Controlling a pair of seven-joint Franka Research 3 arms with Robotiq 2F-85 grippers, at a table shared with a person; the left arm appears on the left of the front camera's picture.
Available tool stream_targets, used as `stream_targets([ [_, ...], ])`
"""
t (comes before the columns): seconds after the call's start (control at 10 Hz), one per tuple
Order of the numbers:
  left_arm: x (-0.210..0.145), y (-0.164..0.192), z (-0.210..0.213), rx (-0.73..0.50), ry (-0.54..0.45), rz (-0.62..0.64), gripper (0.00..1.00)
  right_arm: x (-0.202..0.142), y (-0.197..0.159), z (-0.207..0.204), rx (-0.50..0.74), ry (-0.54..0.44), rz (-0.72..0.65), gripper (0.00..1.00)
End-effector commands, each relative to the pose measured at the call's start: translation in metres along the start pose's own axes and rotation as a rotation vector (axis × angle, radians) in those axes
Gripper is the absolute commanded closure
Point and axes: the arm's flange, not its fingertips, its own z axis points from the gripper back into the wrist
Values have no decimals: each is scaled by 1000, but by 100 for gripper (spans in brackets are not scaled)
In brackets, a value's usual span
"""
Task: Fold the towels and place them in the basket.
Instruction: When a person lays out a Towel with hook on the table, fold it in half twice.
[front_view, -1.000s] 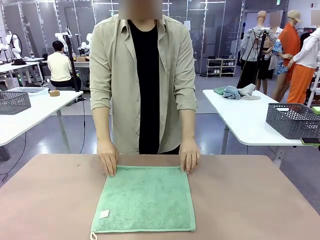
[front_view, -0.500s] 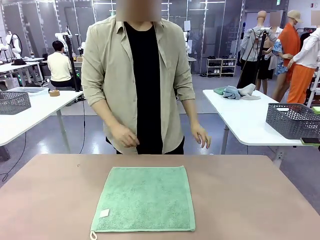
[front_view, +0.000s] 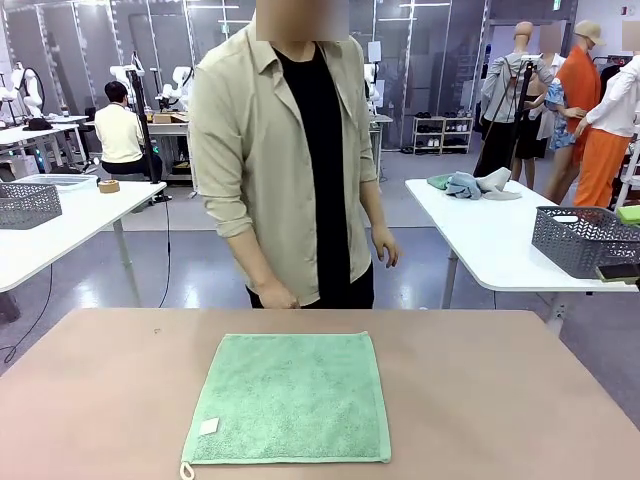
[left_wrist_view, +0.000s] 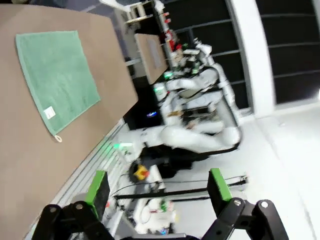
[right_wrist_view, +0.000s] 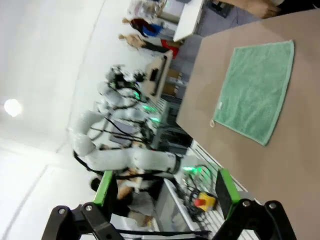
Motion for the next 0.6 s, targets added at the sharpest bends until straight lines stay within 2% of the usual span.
stream_targets([
  [0.0,-15,-29,-39,188,64,-174,0,-17,41,-35,-167,83,189,0],
  [0.1,-17,-41,-54,238,121,-245,0,-23,55,-48,-225,119,258,0],
  [0.3,-26,-65,-101,443,302,-474,0,-37,84,-91,-433,231,472,0],
  [0.5,-33,-71,-133,570,419,-790,0,-42,88,-119,-567,326,698,0],
])
